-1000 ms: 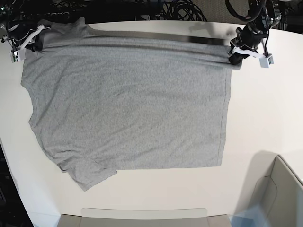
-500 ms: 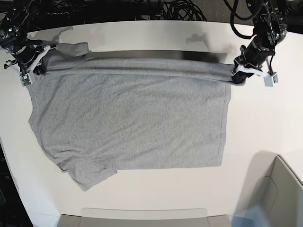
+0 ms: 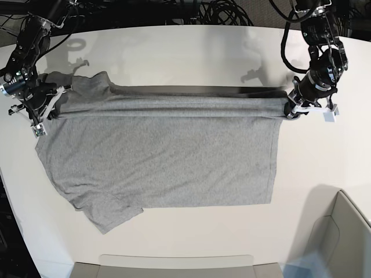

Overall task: Fold the T-shirt properly
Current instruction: 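Lift the shoulder edge with both grippers and fold it over the shirt body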

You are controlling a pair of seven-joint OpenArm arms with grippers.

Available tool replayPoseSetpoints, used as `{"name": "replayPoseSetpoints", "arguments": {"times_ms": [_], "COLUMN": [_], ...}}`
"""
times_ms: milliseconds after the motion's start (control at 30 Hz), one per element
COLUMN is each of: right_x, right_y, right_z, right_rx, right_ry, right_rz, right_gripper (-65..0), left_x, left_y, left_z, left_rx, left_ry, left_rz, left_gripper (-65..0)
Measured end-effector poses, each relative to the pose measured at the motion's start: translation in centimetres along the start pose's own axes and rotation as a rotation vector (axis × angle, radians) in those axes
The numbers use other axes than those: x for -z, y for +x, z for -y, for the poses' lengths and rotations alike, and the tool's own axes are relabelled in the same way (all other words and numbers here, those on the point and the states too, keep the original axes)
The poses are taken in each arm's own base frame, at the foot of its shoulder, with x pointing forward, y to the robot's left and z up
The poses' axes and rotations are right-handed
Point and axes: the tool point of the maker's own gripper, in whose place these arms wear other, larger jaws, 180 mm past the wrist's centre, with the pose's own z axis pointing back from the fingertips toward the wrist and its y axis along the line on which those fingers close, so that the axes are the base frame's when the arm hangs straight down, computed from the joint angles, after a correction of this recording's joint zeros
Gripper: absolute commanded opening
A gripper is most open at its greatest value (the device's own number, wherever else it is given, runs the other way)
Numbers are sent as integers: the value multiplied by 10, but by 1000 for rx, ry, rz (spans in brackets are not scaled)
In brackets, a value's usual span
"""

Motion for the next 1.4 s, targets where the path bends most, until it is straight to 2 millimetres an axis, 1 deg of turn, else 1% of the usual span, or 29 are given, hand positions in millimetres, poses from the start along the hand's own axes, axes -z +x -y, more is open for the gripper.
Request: {"name": "replayPoseSetpoints", "arguments": {"times_ms": [100,233,300,433,500,600,667,733,833,967,1033,1100,1200,1233,1333,1367,1400], "right_x": [6,11,16,25,31,42,48,52,59,63,63,63,63,63,62,61,59], "right_y": [8,28,35,44,48,42,36,41,49,42,42,43,45,45,44,44,45], "right_z": [3,8,11,15,17,12,7,2,-6,-1,6,7,4,4,8,10,12], "right_rx": [-11,-47,-49,-25,-16,-2,-30,-29,29,80,88,89,91,92,90,91,86], "right_ry": [-10,-31,-35,-22,-16,12,30,46,92,93,85,83,87,87,77,72,65], "right_rz": [-8,4,2,7,26,24,-8,23,79,66,66,69,78,79,72,74,76], "right_gripper": [-650,-650,-650,-650,-650,-650,-650,-650,-650,-650,-650,-650,-646,-608,-494,-465,-438], "left_x": [9,12,15,26,35,44,47,50,50,54,57,61,63,63,61,59,57], "left_y": [1,12,16,17,14,11,16,29,37,30,25,20,22,23,27,28,31], "left_z": [-2,10,13,9,12,22,27,31,31,29,23,16,17,19,25,27,31], "left_rx": [-27,-28,-36,-68,-67,-15,48,96,142,134,123,110,105,106,112,116,123], "left_ry": [9,-19,-27,-17,-13,-6,11,34,68,74,85,102,102,99,89,85,77], "left_rz": [-16,5,7,-11,-33,-60,-53,-3,29,18,2,-19,-23,-22,-11,-4,7], "left_gripper": [-650,-650,-650,-650,-650,-650,-650,-650,-650,-650,-650,-650,-650,-635,-522,-501,-494]}}
